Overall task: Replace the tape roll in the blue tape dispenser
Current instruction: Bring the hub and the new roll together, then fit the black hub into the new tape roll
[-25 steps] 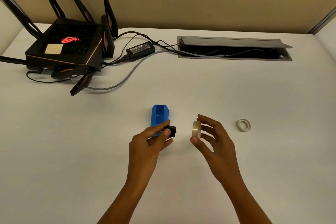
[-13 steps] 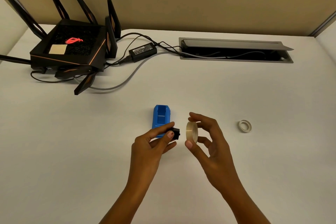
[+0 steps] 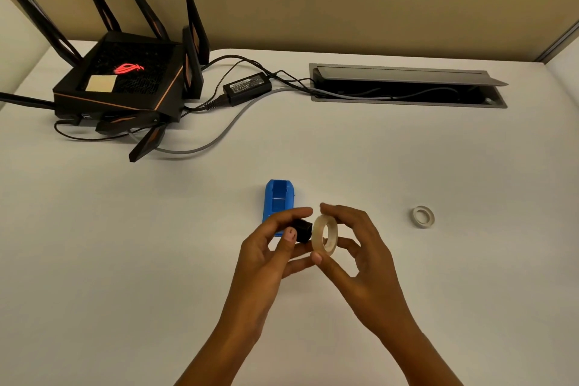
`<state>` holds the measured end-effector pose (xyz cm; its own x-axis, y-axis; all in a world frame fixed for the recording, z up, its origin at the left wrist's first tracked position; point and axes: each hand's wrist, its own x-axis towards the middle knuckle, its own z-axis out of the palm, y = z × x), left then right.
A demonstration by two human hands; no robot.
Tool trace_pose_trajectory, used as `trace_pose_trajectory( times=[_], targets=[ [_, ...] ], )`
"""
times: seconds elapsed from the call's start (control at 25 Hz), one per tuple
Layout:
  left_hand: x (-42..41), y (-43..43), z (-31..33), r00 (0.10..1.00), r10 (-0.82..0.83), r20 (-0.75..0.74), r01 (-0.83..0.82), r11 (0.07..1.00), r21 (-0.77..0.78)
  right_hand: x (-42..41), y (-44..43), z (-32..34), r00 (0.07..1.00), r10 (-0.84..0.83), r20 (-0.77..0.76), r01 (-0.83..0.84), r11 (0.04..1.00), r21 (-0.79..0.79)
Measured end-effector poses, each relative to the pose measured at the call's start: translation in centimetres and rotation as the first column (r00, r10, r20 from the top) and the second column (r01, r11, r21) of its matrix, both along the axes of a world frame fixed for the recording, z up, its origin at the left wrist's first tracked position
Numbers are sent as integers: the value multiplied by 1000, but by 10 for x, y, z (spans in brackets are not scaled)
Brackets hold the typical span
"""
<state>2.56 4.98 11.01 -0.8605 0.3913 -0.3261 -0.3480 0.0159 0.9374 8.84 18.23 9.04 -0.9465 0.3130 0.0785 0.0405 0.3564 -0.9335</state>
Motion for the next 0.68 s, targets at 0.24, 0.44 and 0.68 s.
trace_pose_trajectory(
  times=[0.24, 0.44, 0.68],
  targets=[
    [5, 1, -3, 991, -5, -132, -17, 986, -166, -2, 2, -1, 999, 51, -6, -49, 988, 145],
    [7, -2, -3, 987, -20, -157, -12, 980, -201, -3, 1, -1, 999, 25, 36, -28, 994, 107],
    [5, -2, 3, 989, 19, -148, -43, 985, -165, -2, 0, -1, 999, 11, 32, -14, 995, 99]
  ],
)
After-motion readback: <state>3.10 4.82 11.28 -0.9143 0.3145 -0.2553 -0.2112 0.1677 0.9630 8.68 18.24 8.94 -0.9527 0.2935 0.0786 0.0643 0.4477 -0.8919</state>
